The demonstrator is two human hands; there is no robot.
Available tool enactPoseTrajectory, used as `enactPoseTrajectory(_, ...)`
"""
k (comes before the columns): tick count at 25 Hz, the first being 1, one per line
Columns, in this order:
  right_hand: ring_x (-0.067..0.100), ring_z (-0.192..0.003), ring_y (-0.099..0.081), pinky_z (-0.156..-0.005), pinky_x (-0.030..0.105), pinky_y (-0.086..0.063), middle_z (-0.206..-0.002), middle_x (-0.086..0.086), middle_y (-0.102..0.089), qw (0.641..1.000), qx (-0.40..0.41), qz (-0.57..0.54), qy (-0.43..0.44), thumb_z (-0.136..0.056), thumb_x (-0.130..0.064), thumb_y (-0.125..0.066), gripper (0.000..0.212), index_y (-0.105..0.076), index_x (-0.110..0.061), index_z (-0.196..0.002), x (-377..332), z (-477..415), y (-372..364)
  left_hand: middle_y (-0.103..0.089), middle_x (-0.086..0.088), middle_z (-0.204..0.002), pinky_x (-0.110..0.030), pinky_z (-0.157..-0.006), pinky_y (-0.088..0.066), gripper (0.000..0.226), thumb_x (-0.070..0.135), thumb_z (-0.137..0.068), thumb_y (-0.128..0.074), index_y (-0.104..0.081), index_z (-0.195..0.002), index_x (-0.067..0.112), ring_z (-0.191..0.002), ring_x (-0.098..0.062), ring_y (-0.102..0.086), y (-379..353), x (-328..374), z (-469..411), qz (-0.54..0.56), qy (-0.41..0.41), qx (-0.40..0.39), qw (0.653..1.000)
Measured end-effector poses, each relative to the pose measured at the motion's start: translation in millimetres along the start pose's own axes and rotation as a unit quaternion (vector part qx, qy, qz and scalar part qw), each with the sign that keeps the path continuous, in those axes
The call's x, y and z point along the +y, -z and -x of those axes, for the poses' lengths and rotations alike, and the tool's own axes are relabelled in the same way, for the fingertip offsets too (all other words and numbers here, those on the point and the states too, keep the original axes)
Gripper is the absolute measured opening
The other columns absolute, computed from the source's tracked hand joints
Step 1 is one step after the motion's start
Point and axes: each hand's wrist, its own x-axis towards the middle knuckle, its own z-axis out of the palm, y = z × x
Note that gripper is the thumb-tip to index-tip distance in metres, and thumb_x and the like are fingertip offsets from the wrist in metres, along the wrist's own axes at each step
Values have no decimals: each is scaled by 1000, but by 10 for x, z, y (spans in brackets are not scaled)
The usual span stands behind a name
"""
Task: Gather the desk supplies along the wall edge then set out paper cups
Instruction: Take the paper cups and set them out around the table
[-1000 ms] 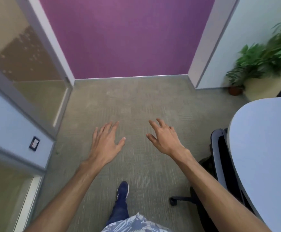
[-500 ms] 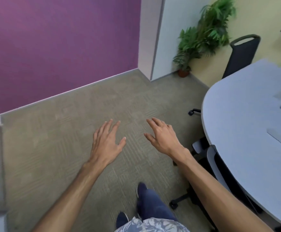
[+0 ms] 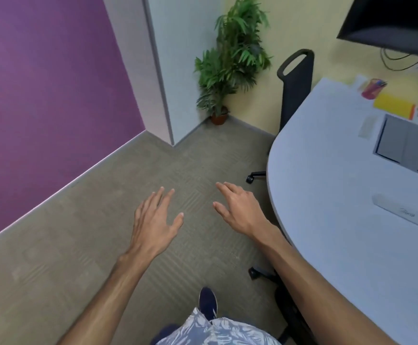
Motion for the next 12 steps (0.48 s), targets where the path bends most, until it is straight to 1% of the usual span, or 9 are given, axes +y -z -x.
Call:
enactPoseTrajectory(4,28,-138,-42,-107,43,-40,-151,9,-43,998,16,-1,-57,-99,-43,-47,59,-35,-16,-150,349,-488,221,-28,-7,-162,-45,-118,-22,70,44,-92,-60,-34,-154,25,-149,-26,-25,-52,178,-850,11,-49,-20,999)
enactPoseTrajectory(8,26,-134,-45,-104,44,-42,-150,7,-44,992,40,-11,-120,-100,-43,-46,58,-35,-17,-150,683,-951,376,-28,-6,-162,-46,-120,-21,69,46,-93,-58,-33,-154,25,-150,-24,-22,-156,335,-1698,26,-106,-47,993)
enactPoseTrajectory(12,27,-132,-48,-103,45,-44,-153,5,-40,979,66,-28,-190,-102,-43,-43,57,-30,-19,-152,1012,-1494,477,-40,-7,-156,-44,-116,-27,57,36,-93,-62,-47,-146,19,-147,-23,-30,-284,455,-2650,57,-174,-39,982)
